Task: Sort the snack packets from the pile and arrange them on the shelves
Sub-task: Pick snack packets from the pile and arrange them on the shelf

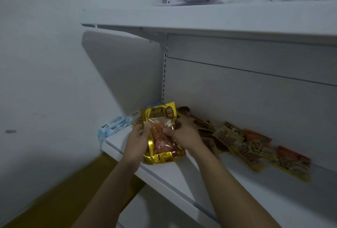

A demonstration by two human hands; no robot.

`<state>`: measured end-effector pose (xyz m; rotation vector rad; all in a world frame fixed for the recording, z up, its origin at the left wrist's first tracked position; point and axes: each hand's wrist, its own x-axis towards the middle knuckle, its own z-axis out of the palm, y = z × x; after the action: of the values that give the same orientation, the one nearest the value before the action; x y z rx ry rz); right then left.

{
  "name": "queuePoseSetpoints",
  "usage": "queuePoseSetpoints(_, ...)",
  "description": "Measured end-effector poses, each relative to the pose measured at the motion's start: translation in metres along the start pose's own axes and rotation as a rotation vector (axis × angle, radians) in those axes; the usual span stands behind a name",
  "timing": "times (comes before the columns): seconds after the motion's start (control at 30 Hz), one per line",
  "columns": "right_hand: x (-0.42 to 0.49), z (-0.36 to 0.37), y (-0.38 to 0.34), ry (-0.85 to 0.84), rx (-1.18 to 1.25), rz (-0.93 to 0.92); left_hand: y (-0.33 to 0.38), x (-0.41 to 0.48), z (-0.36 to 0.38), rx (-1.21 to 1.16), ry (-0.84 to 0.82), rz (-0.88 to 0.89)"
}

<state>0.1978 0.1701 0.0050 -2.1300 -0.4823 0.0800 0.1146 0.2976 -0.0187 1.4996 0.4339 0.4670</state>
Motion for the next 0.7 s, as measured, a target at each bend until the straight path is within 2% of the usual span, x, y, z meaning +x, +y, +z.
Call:
queuePoseSetpoints(0.13,0.004,0.019,-0.005,0.002,-0.008,-0.049,0.0,0.0,-0.012,-0.036,-0.044,-0.014)
queuePoseSetpoints(0.3,0.017,0.021,-0.01,-0.035,-0.024,-0.087,0.006,0.008,-0.023,0.058,0.057,-0.017)
queuePoseSetpoints(0.5,0.055,-0.011,0.007,0.261,-0.522,-0.089,0.01,0.018,-0.025,0.086,0.119,-0.012)
queuePoseSetpoints(0.6,0.074,-0.013,0.023,0.254,-0.791,-0.106,0.008,0.02,-0.02,0.102,0.132,-0.01)
queuePoseSetpoints(0.7,0.08,-0.013,0.034,0.226,-0.876,-0.113,0.005,0.023,-0.014,0.124,0.139,-0.015)
